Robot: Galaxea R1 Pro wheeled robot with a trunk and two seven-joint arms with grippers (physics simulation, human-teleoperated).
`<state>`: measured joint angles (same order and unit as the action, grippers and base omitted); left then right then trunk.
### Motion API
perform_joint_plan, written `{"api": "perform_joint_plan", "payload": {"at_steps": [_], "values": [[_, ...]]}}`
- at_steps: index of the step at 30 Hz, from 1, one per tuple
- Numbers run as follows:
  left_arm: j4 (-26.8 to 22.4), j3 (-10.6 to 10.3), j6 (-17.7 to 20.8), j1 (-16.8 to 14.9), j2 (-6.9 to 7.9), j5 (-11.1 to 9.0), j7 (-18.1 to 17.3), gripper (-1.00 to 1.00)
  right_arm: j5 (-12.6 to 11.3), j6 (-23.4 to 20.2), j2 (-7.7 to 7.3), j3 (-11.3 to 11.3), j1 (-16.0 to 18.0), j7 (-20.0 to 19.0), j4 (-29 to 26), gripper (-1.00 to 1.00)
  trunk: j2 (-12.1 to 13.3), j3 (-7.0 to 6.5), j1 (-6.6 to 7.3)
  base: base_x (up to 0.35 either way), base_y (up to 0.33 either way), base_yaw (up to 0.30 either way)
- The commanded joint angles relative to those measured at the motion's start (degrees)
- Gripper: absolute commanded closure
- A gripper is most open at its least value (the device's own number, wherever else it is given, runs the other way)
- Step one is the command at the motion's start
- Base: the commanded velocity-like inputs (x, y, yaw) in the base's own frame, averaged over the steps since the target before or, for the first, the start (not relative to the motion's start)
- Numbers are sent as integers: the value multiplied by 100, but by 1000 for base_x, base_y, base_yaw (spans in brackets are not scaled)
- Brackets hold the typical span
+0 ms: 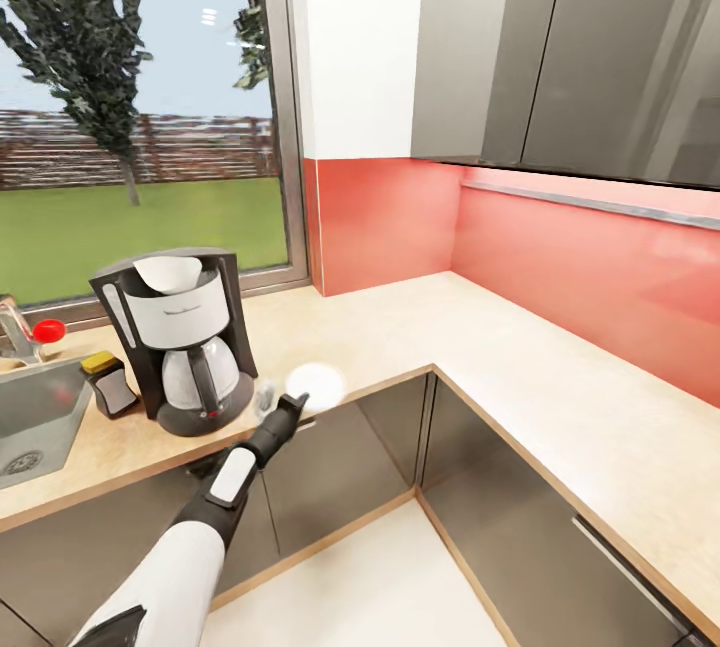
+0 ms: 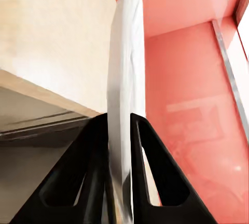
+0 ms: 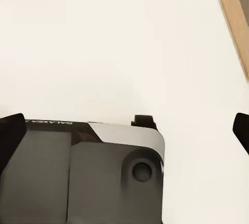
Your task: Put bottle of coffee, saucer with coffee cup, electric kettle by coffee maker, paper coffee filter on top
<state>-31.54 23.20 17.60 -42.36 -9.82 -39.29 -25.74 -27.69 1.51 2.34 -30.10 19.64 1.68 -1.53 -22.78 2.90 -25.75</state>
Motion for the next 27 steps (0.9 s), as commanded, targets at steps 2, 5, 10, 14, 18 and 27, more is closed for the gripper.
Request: {"api": "perform_joint_plan", "payload": {"at_steps": [2, 5, 10, 14, 18, 27], "values": [[-2, 29, -362, 126, -15, -74, -262, 100, -52, 16, 3, -50, 5, 17, 5, -100, -13, 12, -4, 1, 0, 0], [0, 27, -700, 182, -18, -107, -523, 100, -52, 16, 3, -54, 5, 17, 6, -100, -13, 12, -4, 0, 0, 0], [-1, 33, -1100, 192, -18, -125, -574, 100, -52, 16, 3, -55, 5, 17, 8, -100, -13, 12, -4, 0, 0, 0], [-2, 35, -1240, 193, -18, -122, -570, 100, -52, 16, 3, -53, 3, 17, 6, -100, -13, 12, -4, 0, 0, 0], [0, 49, -1257, 193, -15, -122, -548, 100, -52, 16, 3, -51, -3, 17, 11, -100, -13, 12, -4, 156, -57, 0], [9, 45, -1251, 193, -4, -414, -530, 100, -52, 16, 3, -53, -25, 20, 6, -100, -13, 12, -4, 297, -116, 0]]}}
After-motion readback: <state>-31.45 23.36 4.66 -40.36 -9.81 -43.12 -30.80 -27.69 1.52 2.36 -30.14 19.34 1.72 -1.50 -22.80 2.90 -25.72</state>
